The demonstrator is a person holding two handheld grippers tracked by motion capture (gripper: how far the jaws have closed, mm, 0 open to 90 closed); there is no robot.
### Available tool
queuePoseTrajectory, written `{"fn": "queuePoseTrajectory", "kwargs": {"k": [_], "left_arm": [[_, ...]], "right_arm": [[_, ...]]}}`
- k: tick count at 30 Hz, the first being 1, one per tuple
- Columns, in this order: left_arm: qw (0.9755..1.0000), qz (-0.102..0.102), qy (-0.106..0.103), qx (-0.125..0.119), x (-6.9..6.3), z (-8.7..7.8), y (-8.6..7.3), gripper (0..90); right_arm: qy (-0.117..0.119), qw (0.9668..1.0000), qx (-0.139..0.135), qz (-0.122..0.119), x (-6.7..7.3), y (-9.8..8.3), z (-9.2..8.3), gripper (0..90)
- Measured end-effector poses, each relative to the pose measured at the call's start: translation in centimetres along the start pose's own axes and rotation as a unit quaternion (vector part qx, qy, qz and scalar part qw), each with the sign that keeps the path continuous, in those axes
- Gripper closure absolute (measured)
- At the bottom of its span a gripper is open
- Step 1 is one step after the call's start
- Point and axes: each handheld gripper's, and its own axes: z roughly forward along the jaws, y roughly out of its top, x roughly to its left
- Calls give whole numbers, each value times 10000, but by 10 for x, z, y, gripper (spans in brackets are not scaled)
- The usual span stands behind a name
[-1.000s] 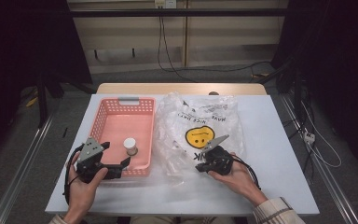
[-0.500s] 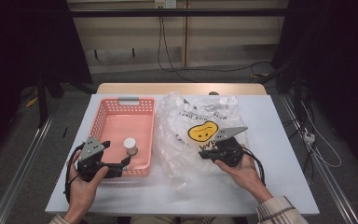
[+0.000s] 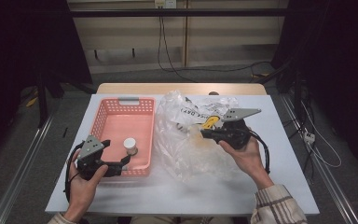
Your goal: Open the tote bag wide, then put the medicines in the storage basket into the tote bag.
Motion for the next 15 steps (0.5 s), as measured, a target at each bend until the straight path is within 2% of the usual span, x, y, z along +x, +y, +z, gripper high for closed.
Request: {"fn": "queuePoseTrajectory", "kwargs": {"k": [4,9,15], "left_arm": [[10000,24,-13,21,-1,2,1,72],[10000,30,13,52,1,4,5,71],[9994,144,-52,313,9,14,17,73]], "right_arm": [[-12,9999,-152,19,-1,4,-4,900],[-15,9998,-186,90,-3,1,-7,900],[-26,9996,-256,96,-6,4,-7,900]]}}
